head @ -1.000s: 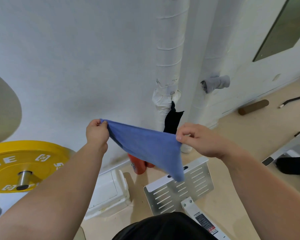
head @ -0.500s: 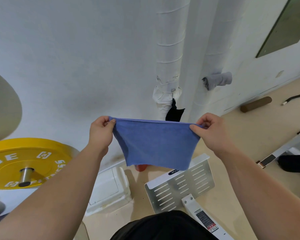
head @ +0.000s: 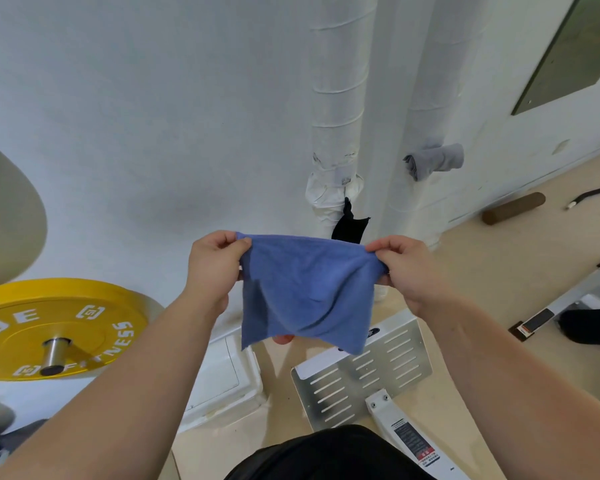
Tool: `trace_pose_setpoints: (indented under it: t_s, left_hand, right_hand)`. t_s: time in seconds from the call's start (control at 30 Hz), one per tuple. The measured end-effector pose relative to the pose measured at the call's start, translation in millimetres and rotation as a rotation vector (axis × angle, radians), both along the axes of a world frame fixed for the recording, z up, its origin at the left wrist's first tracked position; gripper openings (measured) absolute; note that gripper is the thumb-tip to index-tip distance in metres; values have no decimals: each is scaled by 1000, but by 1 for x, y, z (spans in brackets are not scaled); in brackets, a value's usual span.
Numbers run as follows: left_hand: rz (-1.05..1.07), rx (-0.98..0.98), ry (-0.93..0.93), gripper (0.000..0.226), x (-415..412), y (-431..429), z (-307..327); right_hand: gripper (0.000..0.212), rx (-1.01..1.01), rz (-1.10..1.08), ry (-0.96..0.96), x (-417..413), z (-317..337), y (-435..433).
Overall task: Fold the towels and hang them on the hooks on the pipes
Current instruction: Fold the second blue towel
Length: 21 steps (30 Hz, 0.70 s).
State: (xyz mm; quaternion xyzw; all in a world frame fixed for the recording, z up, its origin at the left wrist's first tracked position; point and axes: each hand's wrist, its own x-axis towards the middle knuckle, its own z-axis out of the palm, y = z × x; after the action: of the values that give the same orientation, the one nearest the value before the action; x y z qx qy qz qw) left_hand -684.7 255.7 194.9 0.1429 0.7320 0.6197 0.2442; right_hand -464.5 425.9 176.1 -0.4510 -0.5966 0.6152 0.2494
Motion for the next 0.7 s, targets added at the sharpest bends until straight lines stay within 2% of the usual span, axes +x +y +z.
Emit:
trace_pose_setpoints:
  t_s: [0.2, 0.3, 0.4, 0.53, 0.7]
  left_hand:
    - [-124, 41, 62, 11, 45, 12, 3]
    - [-195, 62, 93, 11, 62, 11, 3]
    - [-204, 84, 67, 11, 69, 10, 7]
    - [-223, 106, 26, 9, 74, 7, 13]
    - [-273, 122, -16, 10, 74, 7, 16]
  right_hand:
    - [28, -36, 81, 60, -25, 13, -45]
    - [34, -117, 127, 187, -32, 25, -63]
    - [38, -11, 208, 205, -32, 26, -67]
    - [21, 90, 190, 211, -29, 28, -65]
    - [22, 182, 203, 208, -30, 33, -63]
